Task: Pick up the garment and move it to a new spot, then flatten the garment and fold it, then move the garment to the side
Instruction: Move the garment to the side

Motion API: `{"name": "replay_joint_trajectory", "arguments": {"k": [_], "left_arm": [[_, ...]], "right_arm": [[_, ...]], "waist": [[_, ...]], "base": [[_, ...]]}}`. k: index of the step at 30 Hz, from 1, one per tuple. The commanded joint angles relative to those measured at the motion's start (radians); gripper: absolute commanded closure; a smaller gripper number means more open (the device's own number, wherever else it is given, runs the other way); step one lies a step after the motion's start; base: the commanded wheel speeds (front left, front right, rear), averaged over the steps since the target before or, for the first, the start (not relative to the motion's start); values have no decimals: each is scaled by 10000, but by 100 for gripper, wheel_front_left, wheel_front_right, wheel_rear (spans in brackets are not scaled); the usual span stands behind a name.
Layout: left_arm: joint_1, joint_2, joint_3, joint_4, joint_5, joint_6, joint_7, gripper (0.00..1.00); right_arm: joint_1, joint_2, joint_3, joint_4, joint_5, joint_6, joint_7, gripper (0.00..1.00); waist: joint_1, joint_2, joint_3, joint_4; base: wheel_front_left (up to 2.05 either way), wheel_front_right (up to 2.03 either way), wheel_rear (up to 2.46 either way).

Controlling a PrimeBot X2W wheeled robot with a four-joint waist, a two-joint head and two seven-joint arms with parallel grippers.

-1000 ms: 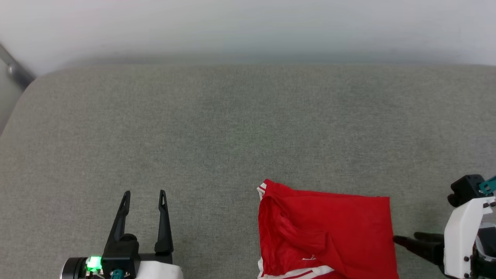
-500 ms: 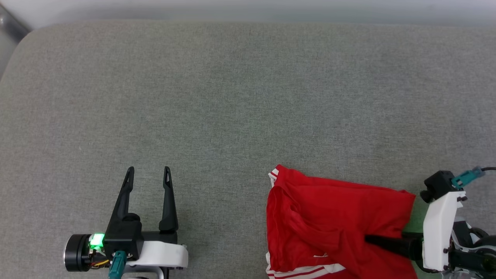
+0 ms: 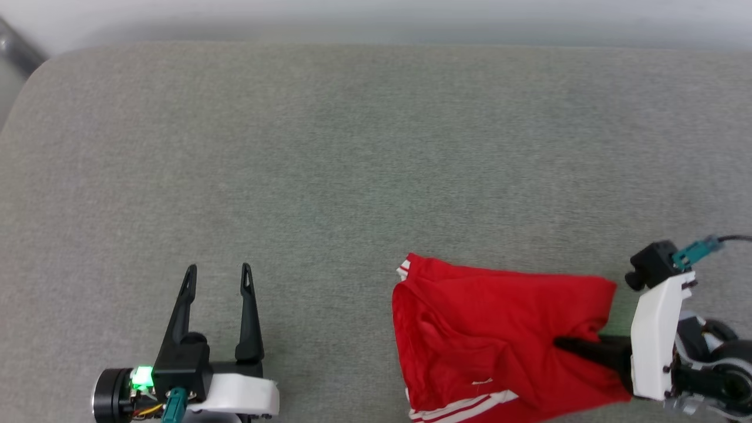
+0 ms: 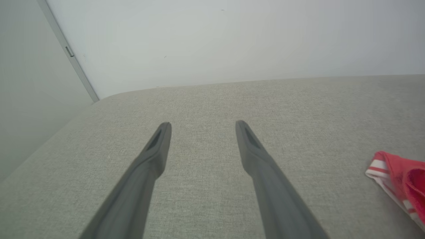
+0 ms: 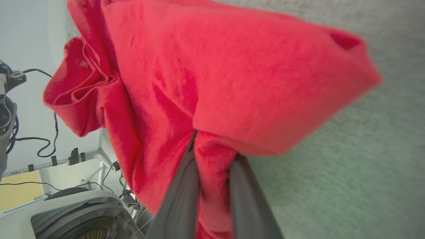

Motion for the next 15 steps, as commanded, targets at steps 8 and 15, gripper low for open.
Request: {"name": "replay_joint_trajectory", "arguments": {"k": [8, 15], "left_arm": [[672, 97, 324, -121, -39, 11, -20, 0], [629, 357, 695, -415, 45, -3, -20, 0]], "right_arm": [[-1080, -1195, 422, -879, -339, -8, -130, 100], [-2131, -2327, 95, -598, -993, -8, -439, 100]], "waist": [[-1, 0, -564, -1694], [-1, 0, 214, -3201]], "base": [[0, 0, 0], [0, 0, 0]]}}
